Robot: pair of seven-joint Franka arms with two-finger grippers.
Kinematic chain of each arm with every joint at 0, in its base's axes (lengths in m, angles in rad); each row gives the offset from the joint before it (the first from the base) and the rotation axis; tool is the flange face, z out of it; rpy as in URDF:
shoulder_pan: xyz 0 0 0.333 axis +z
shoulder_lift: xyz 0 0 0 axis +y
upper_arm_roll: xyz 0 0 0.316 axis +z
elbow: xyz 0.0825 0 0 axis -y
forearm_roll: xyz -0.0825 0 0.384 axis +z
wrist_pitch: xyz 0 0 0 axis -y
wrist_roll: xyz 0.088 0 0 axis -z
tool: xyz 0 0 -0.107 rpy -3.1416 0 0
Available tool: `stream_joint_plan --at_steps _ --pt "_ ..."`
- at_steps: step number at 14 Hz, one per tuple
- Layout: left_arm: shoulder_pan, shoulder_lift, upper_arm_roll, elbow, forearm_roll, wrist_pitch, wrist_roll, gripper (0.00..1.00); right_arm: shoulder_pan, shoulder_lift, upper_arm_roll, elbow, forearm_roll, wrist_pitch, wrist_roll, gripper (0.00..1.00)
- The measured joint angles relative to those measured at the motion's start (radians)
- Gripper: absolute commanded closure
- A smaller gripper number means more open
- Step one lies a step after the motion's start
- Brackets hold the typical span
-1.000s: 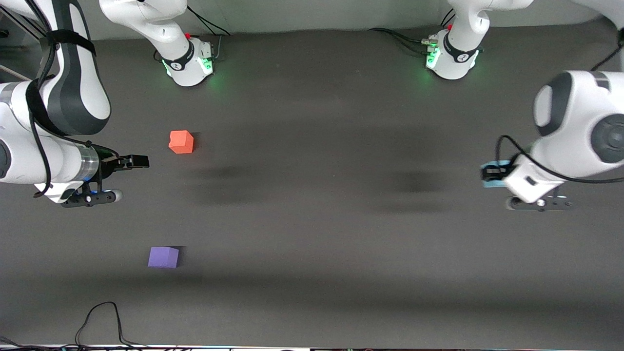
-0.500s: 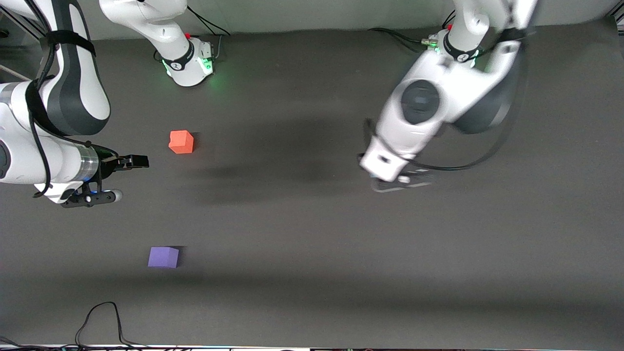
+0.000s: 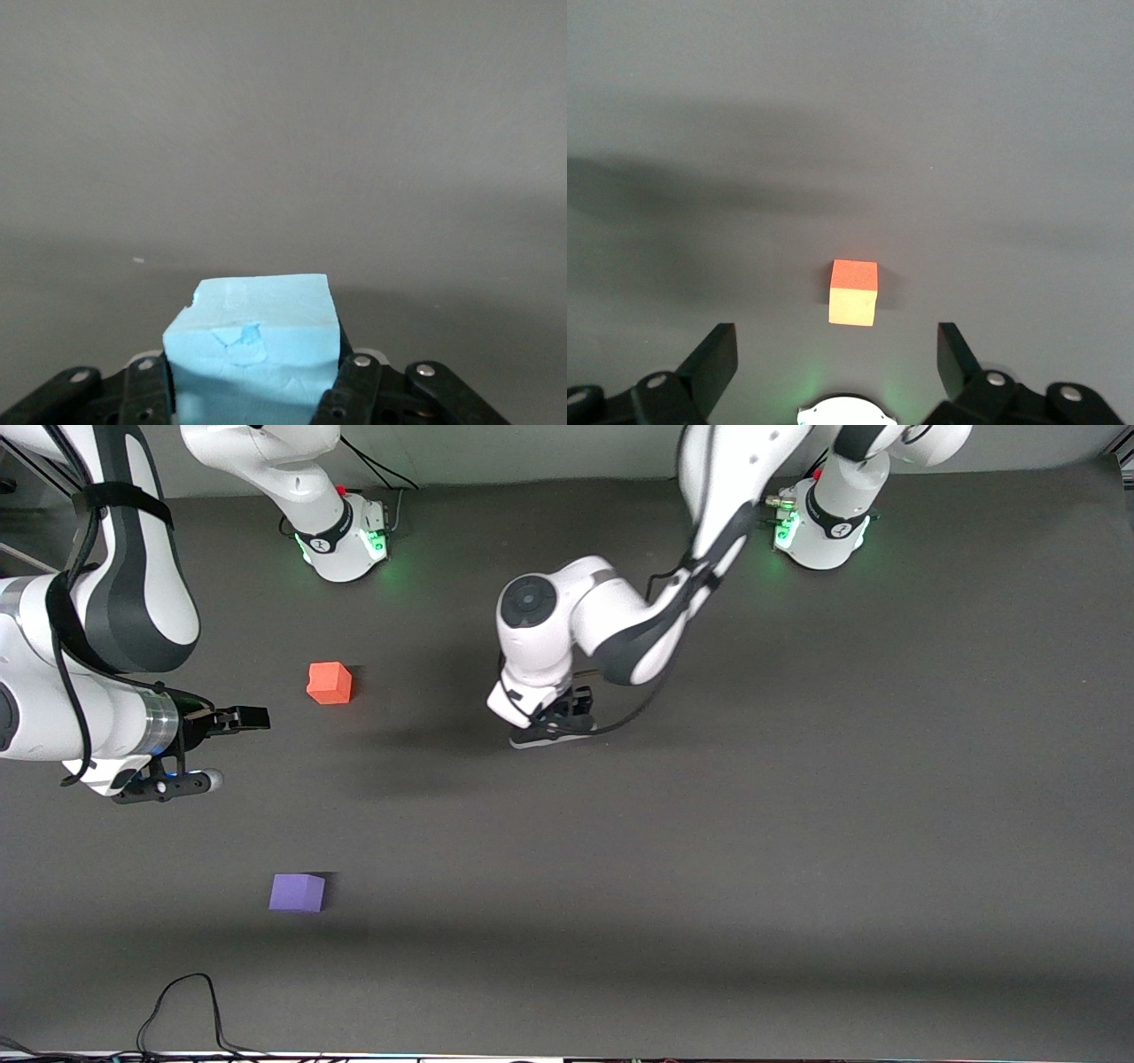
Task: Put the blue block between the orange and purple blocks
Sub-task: 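Carry the blue cube with the left gripper toward the table middle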
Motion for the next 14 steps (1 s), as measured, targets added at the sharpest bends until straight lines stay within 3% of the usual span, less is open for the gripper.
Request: stream_joint_plan --at_steps 4,5,6,7,12,14 --pt "-0.028 0.105 0.005 0.021 0.04 0.067 -0.024 0.55 0.001 0.002 0.0 0.0 0.001 -0.001 -0.003 0.0" --pt "-0.028 0.105 0.006 0.027 0.041 0.067 -0.024 0.35 0.002 0.002 0.001 0.0 0.003 -0.001 -0.003 0.0" --pt "-0.028 0.105 0.007 0.028 0.042 0.067 -0.024 0.08 0.002 0.003 0.001 0.0 0.003 -0.001 -0.003 0.0" --pt "-0.028 0.106 0.008 0.028 0.043 0.067 -0.024 0.0 0.003 0.003 0.002 0.0 0.003 -0.001 -0.003 0.0" --pt "0.005 0.089 0.009 0.064 0.04 0.046 -0.024 0.0 0.003 0.007 0.003 0.0 0.004 -0.012 -0.003 0.0" --pt "0.081 0.027 -0.037 0.096 0.008 -0.045 0.0 0.0 0.004 0.011 0.004 0.0 0.004 -0.013 -0.003 0.0"
